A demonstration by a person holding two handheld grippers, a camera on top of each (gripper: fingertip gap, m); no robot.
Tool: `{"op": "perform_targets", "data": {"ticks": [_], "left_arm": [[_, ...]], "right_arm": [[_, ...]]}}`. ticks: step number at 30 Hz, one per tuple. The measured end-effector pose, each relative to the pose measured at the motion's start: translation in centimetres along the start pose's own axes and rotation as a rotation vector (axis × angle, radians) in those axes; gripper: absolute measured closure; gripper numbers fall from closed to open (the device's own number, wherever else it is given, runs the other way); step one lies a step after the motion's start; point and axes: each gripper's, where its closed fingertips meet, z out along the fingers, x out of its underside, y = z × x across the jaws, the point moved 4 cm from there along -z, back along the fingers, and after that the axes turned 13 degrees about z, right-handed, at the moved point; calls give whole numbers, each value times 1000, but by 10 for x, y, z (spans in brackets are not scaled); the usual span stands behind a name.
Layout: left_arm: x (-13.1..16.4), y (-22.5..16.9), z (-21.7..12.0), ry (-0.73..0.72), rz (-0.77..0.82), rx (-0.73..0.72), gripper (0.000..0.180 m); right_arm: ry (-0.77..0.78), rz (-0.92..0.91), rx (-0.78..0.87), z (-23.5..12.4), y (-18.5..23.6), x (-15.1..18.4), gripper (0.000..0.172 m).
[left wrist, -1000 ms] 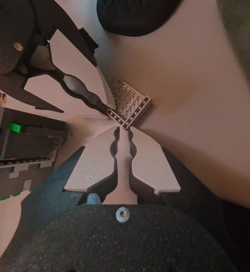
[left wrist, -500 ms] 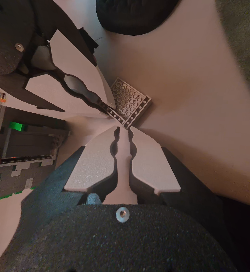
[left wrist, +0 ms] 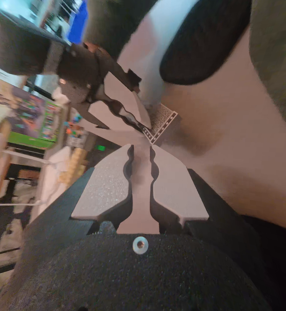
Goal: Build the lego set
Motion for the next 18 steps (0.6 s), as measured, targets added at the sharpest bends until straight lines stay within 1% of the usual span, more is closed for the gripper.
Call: {"op": "perform_targets", "data": {"ticks": [3,7,10,14,18], "left_arm": [[-15,28,-22,-23,63,-94,159],[-31,52,-33,-11,160,-114,151],[-41,67,-34,-15,214,-124,146],[-52,80,-35,-20,266,-155,146],[-58,82,-32,-19,303,-149,149]], "right_arm": [[-94,32,-52,-27,4,-22,164],[-165,36,-94,-60,11,-54,164],[-207,33,-126,-78,17,-74,164],[-232,22,-139,-87,26,-88,164],[-234,21,-140,-87,30,-90,164]]}}
